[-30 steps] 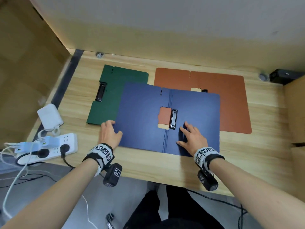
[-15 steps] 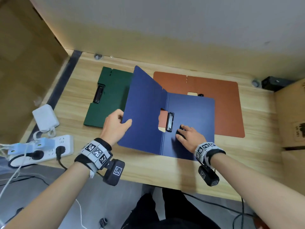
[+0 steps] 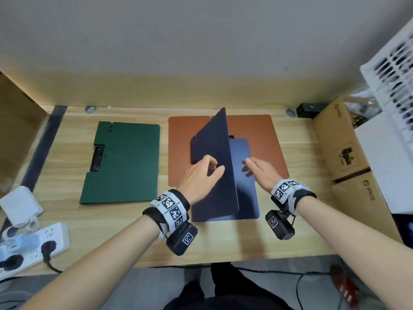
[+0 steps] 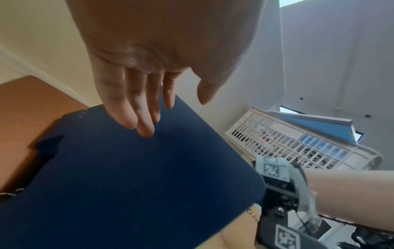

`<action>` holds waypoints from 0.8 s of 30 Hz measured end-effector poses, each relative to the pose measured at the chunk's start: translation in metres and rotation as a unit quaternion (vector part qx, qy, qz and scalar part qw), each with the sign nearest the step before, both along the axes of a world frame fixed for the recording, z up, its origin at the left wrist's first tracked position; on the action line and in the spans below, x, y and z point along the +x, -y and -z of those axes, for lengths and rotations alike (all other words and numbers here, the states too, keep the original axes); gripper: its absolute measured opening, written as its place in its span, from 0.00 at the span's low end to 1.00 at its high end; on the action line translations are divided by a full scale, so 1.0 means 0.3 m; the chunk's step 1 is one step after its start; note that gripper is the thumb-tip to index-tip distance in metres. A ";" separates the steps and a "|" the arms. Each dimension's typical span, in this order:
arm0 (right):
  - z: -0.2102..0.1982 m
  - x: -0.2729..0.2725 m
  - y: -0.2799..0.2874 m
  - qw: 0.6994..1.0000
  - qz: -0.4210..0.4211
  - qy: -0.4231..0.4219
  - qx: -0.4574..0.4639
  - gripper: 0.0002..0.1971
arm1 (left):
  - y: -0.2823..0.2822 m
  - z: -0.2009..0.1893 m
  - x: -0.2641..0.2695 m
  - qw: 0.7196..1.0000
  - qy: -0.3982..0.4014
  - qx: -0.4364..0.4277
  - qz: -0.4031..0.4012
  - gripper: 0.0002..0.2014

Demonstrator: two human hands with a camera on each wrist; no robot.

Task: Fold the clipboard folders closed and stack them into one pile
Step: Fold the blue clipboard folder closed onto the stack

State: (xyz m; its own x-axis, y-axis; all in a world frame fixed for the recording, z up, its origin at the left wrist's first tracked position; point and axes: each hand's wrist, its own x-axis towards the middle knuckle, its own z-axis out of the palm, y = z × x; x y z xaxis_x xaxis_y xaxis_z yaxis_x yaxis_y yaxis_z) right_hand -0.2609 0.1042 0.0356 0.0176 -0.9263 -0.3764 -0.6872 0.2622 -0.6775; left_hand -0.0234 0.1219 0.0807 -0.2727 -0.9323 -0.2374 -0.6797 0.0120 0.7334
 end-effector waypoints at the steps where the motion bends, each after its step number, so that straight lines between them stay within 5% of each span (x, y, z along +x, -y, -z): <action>1: 0.000 -0.013 0.003 0.998 0.040 0.045 0.011 0.23 | 0.019 0.017 -0.017 1.000 0.001 0.007 0.008 0.14; 5: 0.045 -0.059 0.008 0.994 0.072 0.045 0.072 0.32 | 0.079 0.126 -0.019 0.999 0.031 0.041 -0.006 0.10; 11: 0.222 -0.106 0.005 0.991 0.034 -0.031 0.124 0.10 | 0.048 0.362 0.077 0.966 0.104 0.202 -0.122 0.18; 17: 0.365 -0.117 0.051 0.988 0.055 -0.056 0.133 0.23 | -0.019 0.499 0.080 0.938 0.071 0.284 -0.183 0.03; 24: 0.399 -0.096 0.058 0.989 0.085 -0.058 0.107 0.22 | 0.013 0.502 0.042 0.916 0.042 0.329 -0.224 0.18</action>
State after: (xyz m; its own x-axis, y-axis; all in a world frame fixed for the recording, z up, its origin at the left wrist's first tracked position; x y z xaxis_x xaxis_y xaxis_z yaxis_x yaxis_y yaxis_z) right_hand -0.2896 0.0867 -0.0839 -0.1854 -0.8107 -0.5553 -0.6908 0.5094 -0.5130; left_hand -0.0108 0.1180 -0.0698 0.1481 -0.5934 -0.7912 -0.5624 -0.7086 0.4261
